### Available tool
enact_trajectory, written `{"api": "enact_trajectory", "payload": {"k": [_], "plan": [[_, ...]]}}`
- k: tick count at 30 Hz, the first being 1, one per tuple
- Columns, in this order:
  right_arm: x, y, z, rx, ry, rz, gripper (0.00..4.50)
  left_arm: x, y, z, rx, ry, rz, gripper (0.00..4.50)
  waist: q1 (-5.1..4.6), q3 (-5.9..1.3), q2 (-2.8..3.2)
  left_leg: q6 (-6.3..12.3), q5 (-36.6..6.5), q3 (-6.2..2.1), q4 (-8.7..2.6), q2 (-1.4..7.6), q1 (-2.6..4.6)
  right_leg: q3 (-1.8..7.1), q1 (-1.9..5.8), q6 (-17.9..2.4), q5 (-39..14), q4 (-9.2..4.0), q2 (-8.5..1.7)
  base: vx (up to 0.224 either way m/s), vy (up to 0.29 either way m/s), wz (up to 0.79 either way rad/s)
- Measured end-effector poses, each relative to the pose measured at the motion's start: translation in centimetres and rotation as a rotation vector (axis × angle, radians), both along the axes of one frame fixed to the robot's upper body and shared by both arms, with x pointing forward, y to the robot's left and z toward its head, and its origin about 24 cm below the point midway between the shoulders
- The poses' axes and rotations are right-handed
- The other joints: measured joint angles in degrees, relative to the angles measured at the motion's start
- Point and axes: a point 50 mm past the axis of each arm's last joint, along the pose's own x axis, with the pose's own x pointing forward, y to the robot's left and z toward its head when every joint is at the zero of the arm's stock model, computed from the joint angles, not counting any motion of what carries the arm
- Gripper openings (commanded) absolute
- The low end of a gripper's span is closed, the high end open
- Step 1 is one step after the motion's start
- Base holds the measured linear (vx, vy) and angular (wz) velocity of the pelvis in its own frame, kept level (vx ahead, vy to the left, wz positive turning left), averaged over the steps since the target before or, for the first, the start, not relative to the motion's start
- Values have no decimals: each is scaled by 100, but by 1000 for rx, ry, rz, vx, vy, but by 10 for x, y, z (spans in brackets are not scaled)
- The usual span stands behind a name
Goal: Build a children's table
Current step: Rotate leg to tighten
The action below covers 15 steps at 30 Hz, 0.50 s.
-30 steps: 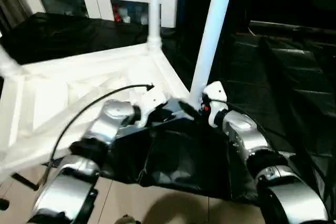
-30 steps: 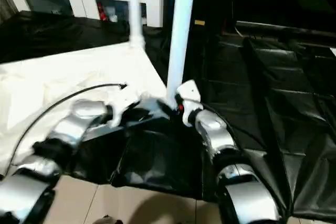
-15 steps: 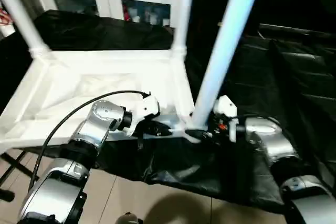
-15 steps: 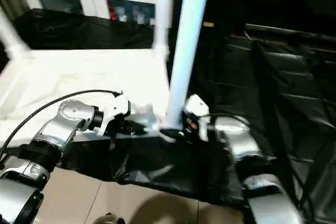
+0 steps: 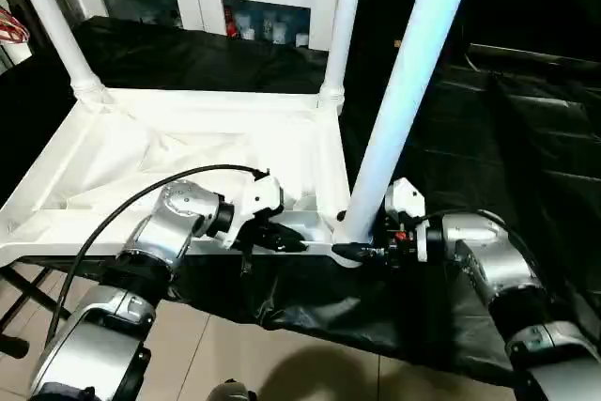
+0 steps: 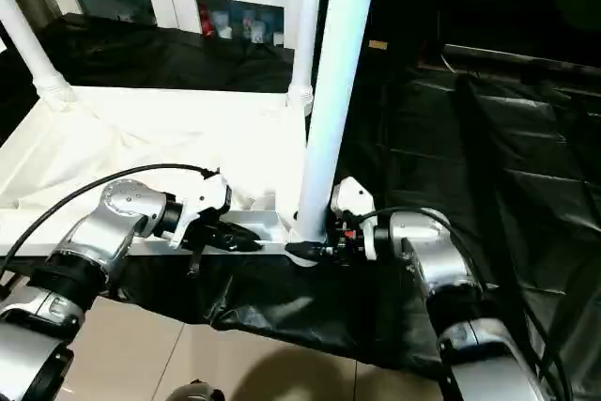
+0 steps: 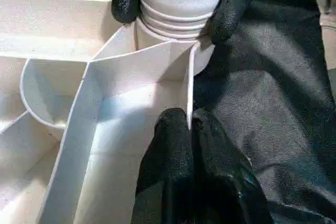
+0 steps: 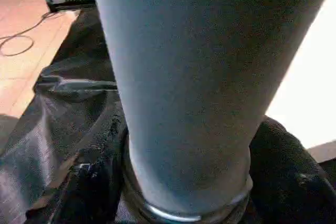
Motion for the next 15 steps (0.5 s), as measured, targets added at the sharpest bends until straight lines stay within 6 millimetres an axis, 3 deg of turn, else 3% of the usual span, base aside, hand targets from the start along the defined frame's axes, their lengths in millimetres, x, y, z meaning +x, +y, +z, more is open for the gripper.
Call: {"api": "enact_trajectory", "payload": {"k": [3,8,15], "plan": [[6,0,-4,24,-13,-144,270,4,-5,-2,-3,-45,78,0,-24,-2,-7,1,1,0,8,0,6,2,5,1,0,3,0,0,0,0],[27,10,-7,28,-42,-482,270,18,-24,-3,-4,-97,255,0,-181,-2,-9,1,2,0,10,-7,9,8,6,20,-5,-4,-3,0,0,0],[46,25,-5,15,-42,-768,270,28,-45,-4,-4,-128,403,0,-208,-17,15,1,0,-1,-4,-14,12,11,8,3,7,-10,-4,0,0,0]]}}
